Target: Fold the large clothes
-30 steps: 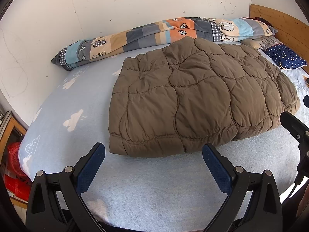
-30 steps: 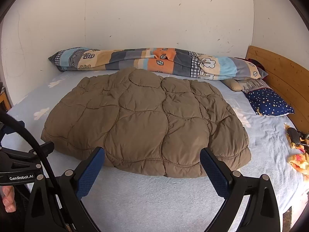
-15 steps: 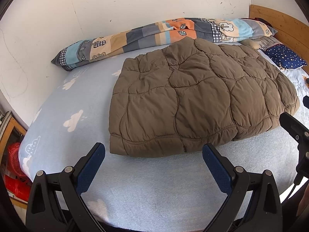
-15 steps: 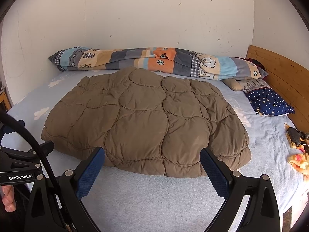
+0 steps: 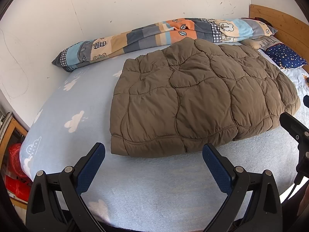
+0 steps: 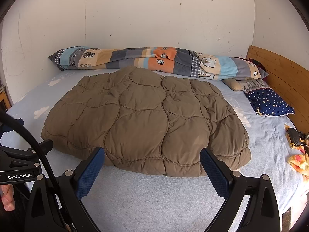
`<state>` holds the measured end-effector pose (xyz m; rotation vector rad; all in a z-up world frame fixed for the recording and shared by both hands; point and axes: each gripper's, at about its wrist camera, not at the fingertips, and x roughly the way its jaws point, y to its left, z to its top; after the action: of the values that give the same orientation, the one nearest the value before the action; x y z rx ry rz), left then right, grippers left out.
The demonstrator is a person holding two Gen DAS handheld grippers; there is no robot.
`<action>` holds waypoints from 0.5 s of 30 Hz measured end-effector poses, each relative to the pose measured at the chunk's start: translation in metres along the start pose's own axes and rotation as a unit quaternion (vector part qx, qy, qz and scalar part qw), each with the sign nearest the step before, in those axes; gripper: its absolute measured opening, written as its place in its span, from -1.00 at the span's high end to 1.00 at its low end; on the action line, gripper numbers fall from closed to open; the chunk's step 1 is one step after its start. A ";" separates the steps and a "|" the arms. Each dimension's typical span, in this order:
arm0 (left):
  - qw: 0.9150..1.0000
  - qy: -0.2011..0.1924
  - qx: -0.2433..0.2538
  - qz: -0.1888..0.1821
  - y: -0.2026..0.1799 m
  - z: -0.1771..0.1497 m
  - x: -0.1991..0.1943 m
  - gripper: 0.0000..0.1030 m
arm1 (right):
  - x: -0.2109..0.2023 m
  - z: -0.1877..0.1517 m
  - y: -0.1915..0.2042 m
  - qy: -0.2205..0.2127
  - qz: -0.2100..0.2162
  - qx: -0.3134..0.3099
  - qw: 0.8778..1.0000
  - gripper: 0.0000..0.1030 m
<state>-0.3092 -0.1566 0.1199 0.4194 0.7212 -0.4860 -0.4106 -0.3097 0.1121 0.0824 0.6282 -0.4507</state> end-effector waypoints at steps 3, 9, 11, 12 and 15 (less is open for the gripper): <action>1.000 0.000 0.001 0.000 0.000 0.000 0.000 -0.97 | 0.000 0.000 0.000 0.000 0.001 0.000 1.000 -0.95; 1.000 0.007 0.003 -0.001 0.002 -0.001 0.003 -0.97 | 0.000 -0.001 -0.002 0.000 0.000 0.001 1.000 -0.95; 1.000 0.024 -0.001 -0.010 0.004 0.000 0.007 -0.97 | 0.000 -0.001 -0.002 0.000 0.001 0.001 1.000 -0.95; 0.999 0.036 -0.004 -0.021 0.006 0.000 0.011 -0.97 | 0.000 -0.001 -0.002 0.000 0.000 0.001 1.000 -0.95; 0.998 0.060 -0.010 -0.020 0.011 -0.002 0.017 -0.97 | 0.000 -0.002 -0.002 0.000 0.002 0.000 1.000 -0.95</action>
<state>-0.2932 -0.1515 0.1082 0.4194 0.8513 -0.4936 -0.4127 -0.3114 0.1111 0.0841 0.6281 -0.4466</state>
